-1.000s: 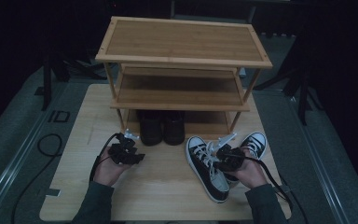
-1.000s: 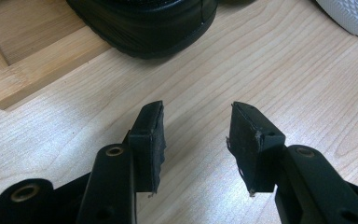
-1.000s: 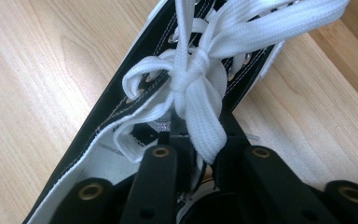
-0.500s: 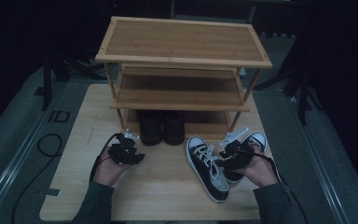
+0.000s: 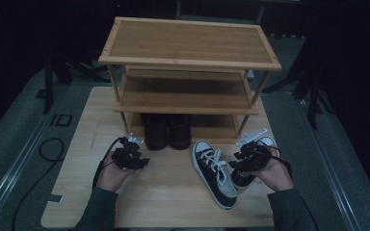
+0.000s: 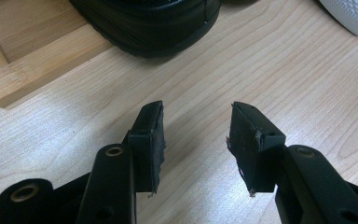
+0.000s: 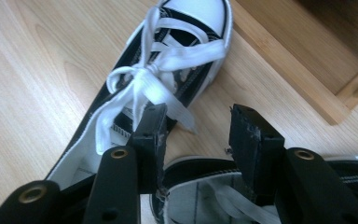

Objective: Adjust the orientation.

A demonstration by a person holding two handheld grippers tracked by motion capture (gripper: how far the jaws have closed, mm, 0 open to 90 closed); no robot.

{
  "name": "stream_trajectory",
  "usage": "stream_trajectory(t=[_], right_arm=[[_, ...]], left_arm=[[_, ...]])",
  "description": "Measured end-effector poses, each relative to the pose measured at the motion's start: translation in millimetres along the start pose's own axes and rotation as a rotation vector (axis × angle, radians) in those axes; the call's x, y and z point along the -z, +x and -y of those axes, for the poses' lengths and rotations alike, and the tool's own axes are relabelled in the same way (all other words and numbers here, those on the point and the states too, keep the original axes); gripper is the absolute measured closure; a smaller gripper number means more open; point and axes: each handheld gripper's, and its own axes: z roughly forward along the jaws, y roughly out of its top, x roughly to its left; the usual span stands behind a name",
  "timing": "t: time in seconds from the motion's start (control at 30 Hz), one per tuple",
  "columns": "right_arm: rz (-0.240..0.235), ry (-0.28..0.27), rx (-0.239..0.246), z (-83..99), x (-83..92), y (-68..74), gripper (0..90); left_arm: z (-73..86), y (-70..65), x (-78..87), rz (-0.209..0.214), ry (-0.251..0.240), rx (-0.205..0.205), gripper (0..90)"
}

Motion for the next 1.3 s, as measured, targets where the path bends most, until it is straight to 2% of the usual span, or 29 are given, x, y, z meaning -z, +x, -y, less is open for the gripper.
stream_trajectory(t=[0.23,0.8,1.13,1.3], right_arm=[[0.025,0.005,-0.012,4.3,2.0,-5.2,56.0],[0.091,-0.005,-0.091,20.4,14.1,-22.1,55.2],[0.101,0.004,-0.121,30.2,16.0,-29.0,55.3],[0.103,0.012,-0.128,34.9,15.6,-30.9,58.9]], left_arm=[[0.1,0.7,-0.8,0.004,0.003,0.01,56.5],[-0.1,0.7,-1.2,0.005,-0.007,0.018,56.8],[-0.1,0.3,-1.3,0.007,-0.005,0.017,56.8],[-0.2,-0.3,-1.6,0.007,-0.001,0.011,56.7]])
